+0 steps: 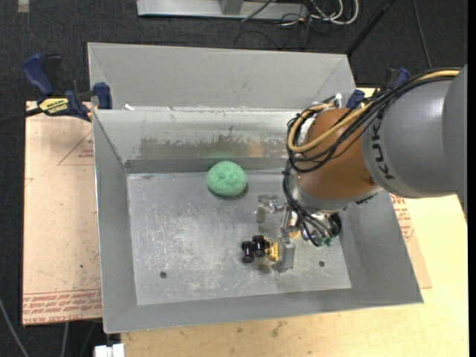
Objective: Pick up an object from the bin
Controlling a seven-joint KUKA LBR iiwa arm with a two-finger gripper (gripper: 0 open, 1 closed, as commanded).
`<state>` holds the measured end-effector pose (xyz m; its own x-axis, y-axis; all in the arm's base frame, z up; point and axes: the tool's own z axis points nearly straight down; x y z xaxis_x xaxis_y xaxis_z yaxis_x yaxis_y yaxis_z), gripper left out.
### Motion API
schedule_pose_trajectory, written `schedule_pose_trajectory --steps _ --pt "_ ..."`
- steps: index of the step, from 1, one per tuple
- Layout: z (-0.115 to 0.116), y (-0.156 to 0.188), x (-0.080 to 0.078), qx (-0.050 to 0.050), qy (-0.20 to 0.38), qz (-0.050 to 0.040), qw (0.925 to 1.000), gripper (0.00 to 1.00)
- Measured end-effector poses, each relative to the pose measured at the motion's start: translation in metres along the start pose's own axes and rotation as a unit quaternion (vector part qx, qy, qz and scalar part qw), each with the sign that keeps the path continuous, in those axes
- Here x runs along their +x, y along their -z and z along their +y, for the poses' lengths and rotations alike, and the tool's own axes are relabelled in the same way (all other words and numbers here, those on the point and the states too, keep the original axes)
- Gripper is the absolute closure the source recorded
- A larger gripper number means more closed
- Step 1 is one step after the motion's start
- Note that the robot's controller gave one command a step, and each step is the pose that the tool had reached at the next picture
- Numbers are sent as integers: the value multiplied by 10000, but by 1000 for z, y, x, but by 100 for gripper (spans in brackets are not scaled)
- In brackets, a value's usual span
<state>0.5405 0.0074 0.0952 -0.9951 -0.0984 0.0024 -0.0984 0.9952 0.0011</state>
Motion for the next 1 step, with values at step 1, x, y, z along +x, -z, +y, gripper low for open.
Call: schedule_pose_trajectory --steps 1 --pt "5 21 -3 3 19 -35 10000 0"
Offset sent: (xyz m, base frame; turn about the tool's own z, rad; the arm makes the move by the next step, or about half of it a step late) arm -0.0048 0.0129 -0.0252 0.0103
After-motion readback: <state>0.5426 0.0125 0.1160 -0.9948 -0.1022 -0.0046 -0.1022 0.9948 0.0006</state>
